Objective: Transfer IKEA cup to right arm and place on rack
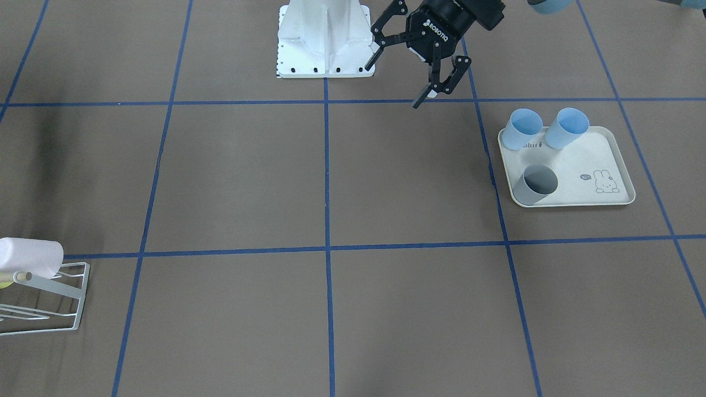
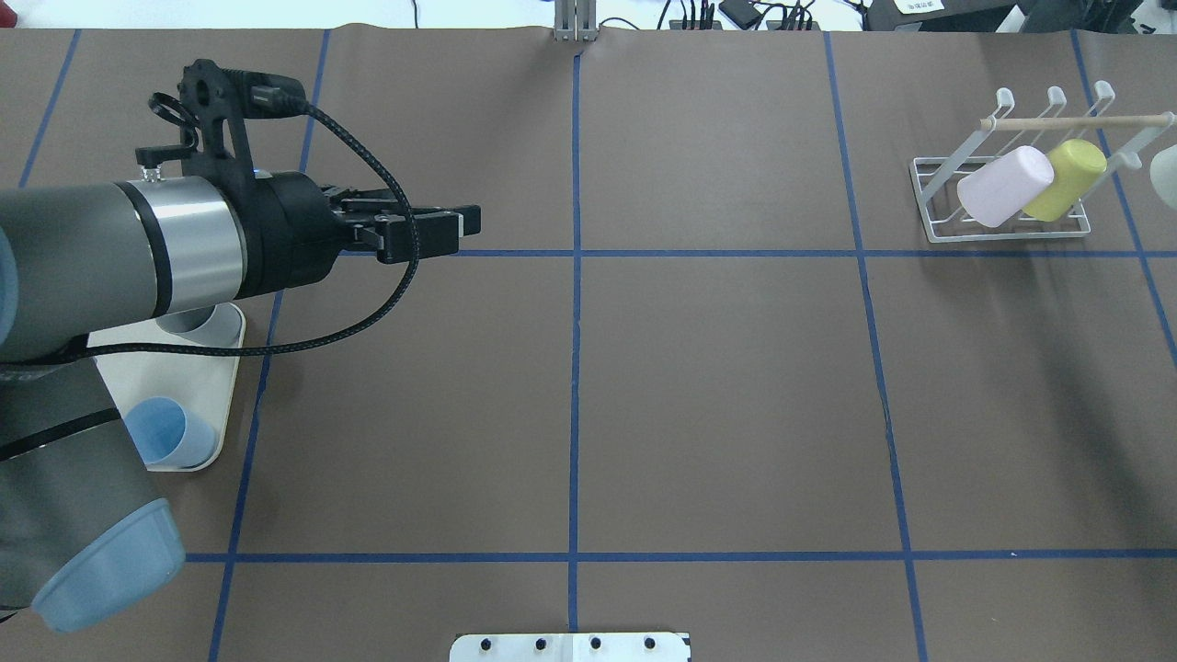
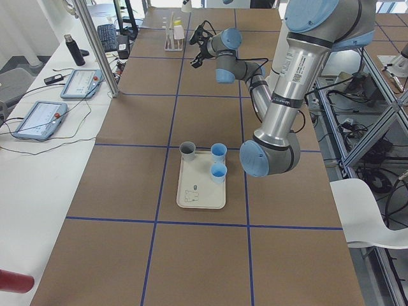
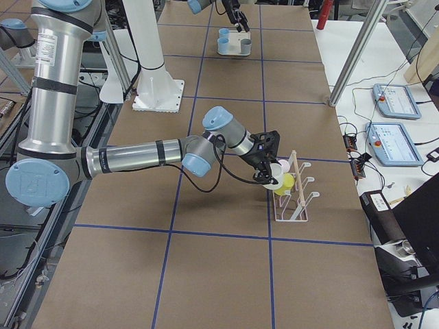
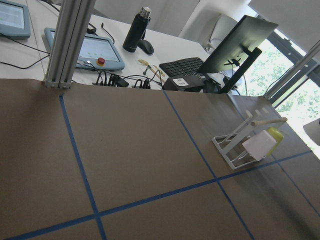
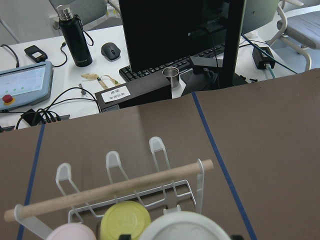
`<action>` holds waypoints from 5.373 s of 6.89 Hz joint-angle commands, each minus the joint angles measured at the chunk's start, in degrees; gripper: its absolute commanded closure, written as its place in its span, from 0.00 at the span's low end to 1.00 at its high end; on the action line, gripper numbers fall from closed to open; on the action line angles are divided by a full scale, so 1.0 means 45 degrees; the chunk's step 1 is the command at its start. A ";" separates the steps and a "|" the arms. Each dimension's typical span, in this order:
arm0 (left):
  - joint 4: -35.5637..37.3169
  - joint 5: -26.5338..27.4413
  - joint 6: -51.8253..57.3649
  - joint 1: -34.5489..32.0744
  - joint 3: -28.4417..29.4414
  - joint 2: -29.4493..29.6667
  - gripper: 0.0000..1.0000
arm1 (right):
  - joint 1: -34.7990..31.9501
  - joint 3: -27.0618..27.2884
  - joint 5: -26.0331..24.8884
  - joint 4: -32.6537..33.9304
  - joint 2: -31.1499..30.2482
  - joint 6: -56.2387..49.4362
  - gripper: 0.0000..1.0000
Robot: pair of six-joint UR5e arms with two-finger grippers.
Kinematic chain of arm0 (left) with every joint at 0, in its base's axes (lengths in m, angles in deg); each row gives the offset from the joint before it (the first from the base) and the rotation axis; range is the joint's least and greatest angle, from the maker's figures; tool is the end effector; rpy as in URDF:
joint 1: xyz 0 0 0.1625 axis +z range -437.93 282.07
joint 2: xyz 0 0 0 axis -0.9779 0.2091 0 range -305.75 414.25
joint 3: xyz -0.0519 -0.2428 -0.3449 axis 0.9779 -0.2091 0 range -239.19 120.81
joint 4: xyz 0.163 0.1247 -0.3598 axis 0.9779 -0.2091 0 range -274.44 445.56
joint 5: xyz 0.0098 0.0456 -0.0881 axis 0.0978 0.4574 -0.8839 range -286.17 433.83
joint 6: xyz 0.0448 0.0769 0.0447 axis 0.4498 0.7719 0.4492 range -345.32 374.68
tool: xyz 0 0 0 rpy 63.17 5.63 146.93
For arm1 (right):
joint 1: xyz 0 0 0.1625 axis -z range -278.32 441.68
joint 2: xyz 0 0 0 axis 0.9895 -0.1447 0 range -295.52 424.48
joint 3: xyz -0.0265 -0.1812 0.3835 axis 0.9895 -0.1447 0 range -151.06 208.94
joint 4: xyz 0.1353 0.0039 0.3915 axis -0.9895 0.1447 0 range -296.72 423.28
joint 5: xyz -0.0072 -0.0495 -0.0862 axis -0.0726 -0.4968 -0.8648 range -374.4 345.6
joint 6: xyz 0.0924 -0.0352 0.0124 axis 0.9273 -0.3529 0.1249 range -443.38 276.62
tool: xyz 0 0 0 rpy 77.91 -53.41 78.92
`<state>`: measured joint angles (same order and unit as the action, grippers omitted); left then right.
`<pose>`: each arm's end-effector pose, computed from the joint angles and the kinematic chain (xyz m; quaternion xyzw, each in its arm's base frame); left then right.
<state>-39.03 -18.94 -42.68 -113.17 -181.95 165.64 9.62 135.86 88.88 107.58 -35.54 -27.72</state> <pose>0.3231 -0.3856 0.1428 0.3759 0.5896 0.0006 0.7149 -0.0345 -0.4651 0.5136 0.2903 -0.3467 0.2393 0.8592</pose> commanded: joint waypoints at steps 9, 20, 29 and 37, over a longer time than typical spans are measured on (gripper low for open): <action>0.0675 0.0676 0.0423 -0.0958 -0.0807 -0.1159 0.00 | -0.0745 -0.2332 0.0525 0.0235 0.1700 -0.0532 1.00; 0.0675 0.0676 0.0423 -0.0977 -0.0964 -0.1198 0.00 | -0.0492 -0.3212 0.0602 0.0235 0.2402 -0.0258 1.00; 0.0675 0.0695 0.0404 -0.0977 -0.1081 -0.1120 0.00 | -0.0179 -0.3857 0.0739 0.0176 0.2716 -0.0258 0.70; 0.0753 0.0444 0.3543 -0.2615 -0.2232 -0.4939 0.00 | 0.2140 -0.1268 0.0935 -0.0664 0.2135 0.3819 0.00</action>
<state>-35.68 -15.94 -30.07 -123.26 -190.54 148.76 15.97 125.55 92.83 105.00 -24.15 -15.47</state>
